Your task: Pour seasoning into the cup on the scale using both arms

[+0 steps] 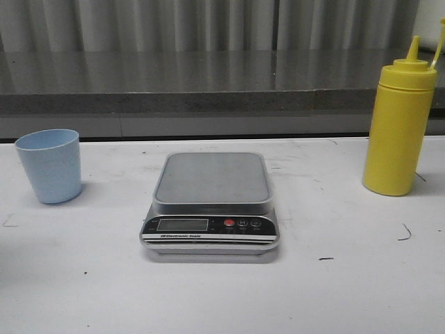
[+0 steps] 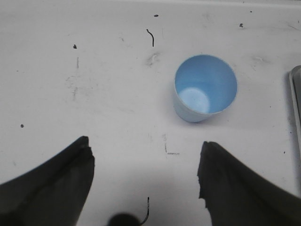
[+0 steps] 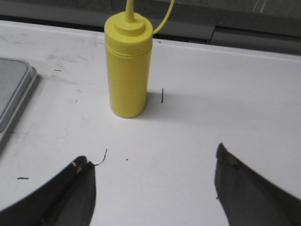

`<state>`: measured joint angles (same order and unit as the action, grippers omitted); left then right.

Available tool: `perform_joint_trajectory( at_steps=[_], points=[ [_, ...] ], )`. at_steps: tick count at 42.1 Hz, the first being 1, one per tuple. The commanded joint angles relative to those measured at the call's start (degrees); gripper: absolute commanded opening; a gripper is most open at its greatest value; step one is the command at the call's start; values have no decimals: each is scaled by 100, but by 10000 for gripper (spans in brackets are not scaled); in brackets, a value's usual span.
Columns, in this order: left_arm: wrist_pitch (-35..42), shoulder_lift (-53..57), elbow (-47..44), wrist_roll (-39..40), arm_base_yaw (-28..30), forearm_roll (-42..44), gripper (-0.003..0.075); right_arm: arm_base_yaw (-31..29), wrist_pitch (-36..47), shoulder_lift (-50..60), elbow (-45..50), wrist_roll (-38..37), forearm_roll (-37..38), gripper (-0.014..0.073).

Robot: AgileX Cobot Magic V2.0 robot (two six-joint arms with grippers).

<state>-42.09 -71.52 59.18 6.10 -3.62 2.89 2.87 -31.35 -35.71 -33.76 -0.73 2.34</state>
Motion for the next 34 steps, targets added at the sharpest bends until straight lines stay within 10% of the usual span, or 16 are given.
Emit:
perform_joint_trajectory(
  at_steps=[1, 34],
  points=[
    [119, -482, 557, 26, -128, -30, 420, -9, 383, -49, -193, 73, 71, 551],
    [-189, -3531, 2456, 26, -333, 19, 419, -9, 383, -49, -193, 73, 71, 551]
  ],
)
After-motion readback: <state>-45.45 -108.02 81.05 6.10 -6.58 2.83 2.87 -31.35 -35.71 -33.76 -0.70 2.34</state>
